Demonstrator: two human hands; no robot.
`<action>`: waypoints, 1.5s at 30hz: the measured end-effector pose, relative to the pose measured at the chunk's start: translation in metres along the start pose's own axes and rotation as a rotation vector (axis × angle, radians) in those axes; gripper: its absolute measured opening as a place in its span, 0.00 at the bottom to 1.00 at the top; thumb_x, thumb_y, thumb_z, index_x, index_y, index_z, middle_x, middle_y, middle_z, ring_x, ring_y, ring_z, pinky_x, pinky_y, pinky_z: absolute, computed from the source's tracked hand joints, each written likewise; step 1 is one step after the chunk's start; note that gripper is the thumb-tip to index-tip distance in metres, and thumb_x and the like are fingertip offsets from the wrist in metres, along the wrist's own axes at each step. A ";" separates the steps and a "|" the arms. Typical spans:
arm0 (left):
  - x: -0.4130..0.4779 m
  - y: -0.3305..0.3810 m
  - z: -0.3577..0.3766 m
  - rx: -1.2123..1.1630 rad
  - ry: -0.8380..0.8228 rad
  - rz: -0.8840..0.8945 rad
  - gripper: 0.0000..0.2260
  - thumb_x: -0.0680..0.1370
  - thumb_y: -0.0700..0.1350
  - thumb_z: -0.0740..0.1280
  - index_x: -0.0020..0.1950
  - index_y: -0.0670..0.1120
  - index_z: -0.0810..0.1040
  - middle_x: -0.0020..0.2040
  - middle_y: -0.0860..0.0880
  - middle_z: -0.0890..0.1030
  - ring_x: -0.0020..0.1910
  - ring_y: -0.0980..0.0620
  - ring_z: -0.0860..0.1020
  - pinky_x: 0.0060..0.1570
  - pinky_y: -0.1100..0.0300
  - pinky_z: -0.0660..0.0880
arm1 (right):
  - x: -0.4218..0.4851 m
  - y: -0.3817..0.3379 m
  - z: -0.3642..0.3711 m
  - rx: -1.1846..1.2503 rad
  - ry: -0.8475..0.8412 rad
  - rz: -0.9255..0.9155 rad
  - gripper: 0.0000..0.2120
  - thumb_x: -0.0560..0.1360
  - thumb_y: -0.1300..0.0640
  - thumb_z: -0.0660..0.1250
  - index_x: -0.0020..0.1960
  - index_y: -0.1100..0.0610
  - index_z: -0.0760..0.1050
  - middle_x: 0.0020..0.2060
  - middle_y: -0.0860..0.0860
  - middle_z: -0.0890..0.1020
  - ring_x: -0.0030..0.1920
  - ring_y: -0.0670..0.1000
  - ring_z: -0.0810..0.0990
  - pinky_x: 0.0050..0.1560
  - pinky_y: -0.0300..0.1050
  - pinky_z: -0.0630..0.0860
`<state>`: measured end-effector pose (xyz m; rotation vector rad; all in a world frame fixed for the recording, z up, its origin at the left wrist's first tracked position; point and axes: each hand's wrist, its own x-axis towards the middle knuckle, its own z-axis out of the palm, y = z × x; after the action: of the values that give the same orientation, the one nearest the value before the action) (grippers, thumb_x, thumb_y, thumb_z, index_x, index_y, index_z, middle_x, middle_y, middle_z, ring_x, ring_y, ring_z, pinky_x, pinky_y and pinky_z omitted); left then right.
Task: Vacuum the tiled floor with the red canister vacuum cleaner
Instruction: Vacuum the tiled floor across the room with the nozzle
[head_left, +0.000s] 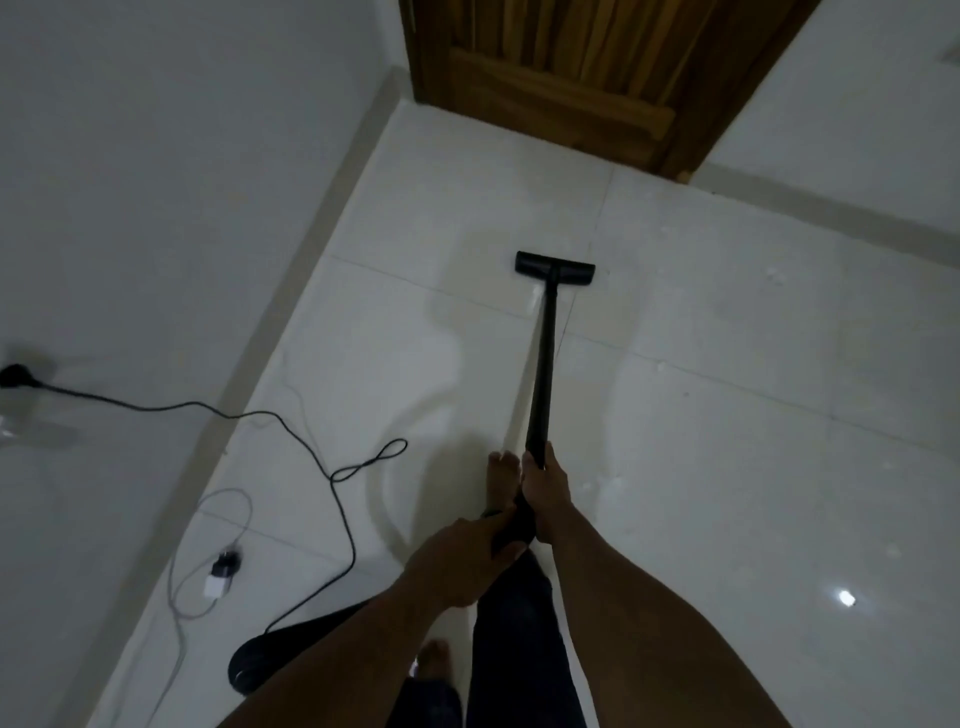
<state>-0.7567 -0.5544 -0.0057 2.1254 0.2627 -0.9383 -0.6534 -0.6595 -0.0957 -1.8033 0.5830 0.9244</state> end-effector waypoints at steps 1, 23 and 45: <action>0.010 0.009 -0.011 -0.013 0.001 0.000 0.22 0.85 0.58 0.54 0.78 0.58 0.62 0.48 0.46 0.83 0.31 0.56 0.75 0.32 0.66 0.67 | 0.011 -0.012 -0.004 -0.025 0.003 -0.006 0.25 0.86 0.52 0.59 0.82 0.49 0.61 0.46 0.57 0.81 0.39 0.53 0.80 0.41 0.49 0.79; 0.261 0.067 -0.225 -0.149 0.173 -0.116 0.22 0.83 0.61 0.55 0.78 0.64 0.59 0.42 0.51 0.83 0.33 0.58 0.79 0.34 0.67 0.74 | 0.263 -0.270 0.008 -0.001 -0.106 0.015 0.28 0.85 0.50 0.62 0.81 0.37 0.57 0.39 0.52 0.77 0.31 0.51 0.76 0.39 0.50 0.80; 0.256 0.033 -0.256 -0.100 0.273 -0.124 0.25 0.82 0.62 0.57 0.77 0.71 0.51 0.34 0.52 0.79 0.27 0.57 0.77 0.32 0.60 0.77 | 0.252 -0.307 0.048 0.031 -0.068 -0.016 0.30 0.84 0.48 0.63 0.81 0.36 0.55 0.52 0.59 0.84 0.29 0.52 0.80 0.37 0.53 0.86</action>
<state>-0.4237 -0.4188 -0.0576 2.1612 0.5719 -0.6858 -0.2945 -0.4888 -0.1403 -1.7401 0.5361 0.9569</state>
